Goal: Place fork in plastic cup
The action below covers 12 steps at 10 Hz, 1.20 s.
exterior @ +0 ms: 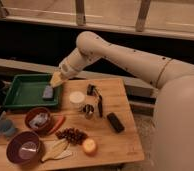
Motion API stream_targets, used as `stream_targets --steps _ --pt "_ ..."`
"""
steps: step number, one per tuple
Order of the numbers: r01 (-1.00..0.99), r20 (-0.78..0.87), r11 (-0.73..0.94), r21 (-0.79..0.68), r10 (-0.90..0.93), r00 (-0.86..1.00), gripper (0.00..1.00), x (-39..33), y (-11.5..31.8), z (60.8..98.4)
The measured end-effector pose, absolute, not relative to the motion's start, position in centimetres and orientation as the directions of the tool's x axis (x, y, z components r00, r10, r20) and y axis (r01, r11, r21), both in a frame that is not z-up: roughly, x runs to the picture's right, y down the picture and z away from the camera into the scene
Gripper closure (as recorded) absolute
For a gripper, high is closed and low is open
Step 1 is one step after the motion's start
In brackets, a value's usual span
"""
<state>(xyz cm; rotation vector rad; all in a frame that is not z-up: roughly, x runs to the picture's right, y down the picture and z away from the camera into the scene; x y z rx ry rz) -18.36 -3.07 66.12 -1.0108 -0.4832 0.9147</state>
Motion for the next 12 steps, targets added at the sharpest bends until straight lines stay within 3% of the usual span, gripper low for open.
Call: stream_targets --steps 8,12 --pt "-0.198 0.063 0.212 -0.957 0.818 0.572 0.81 -26.0 -0.8 62.1" --pt "-0.241 0.135 0.363 -0.900 0.758 0.639 0.81 -29.1 0.6 61.0"
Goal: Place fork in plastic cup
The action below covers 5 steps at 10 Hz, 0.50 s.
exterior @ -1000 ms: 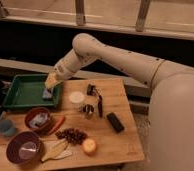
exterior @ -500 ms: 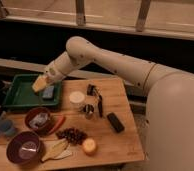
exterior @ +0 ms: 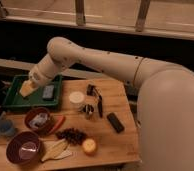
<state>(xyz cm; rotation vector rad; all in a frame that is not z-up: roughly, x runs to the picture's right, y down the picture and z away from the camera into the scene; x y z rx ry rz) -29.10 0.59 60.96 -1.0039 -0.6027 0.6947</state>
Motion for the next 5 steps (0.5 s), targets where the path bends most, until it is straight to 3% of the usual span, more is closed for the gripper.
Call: stream_targets --steps 2,5 --pt "-0.284 0.155 0.436 -0.854 0.735 0.661 0.81 -30.4 1.2 61.0" --pt "-0.267 0.133 0.412 -0.871 0.722 0.679 0.81 -32.1 2.0 62.5"
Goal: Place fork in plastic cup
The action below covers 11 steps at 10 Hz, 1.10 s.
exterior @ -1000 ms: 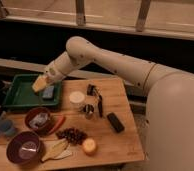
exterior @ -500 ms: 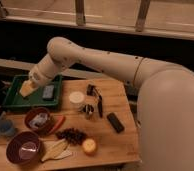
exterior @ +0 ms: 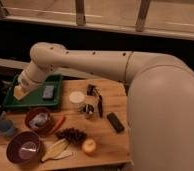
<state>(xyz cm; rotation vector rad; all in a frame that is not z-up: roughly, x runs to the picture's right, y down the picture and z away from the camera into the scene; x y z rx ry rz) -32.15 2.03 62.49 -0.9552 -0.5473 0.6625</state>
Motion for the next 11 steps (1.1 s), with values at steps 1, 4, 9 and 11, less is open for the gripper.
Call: stream_targets --steps 1,4,9,11 --pt "-0.252 0.126 0.397 -0.883 0.716 0.686 0.81 -32.6 2.2 62.7" --pt "-0.119 0.106 0.288 -0.950 0.658 0.745 0.81 -32.6 2.8 63.3" --pt "-0.083 0.102 0.250 -0.965 0.645 0.757 0.81 -32.5 3.5 63.7" --pt "-0.091 0.098 0.254 -0.963 0.643 0.760 0.81 -32.8 4.3 64.0"
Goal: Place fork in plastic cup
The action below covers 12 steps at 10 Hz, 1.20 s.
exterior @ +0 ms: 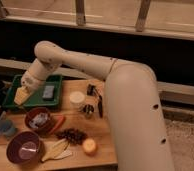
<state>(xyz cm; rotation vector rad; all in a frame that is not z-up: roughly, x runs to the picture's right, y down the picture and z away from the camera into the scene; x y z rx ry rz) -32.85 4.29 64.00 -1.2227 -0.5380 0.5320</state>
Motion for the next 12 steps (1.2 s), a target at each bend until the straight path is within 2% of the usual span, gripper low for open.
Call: stream_targets --steps 4,8,12 --pt "-0.117 0.107 0.303 -0.946 0.629 0.770 0.81 -33.8 4.8 63.4" --pt "-0.135 0.150 0.384 -0.913 0.626 0.765 0.81 -34.9 3.2 61.1" --pt "-0.102 0.179 0.395 -0.913 0.612 0.770 0.81 -37.3 3.4 61.2"
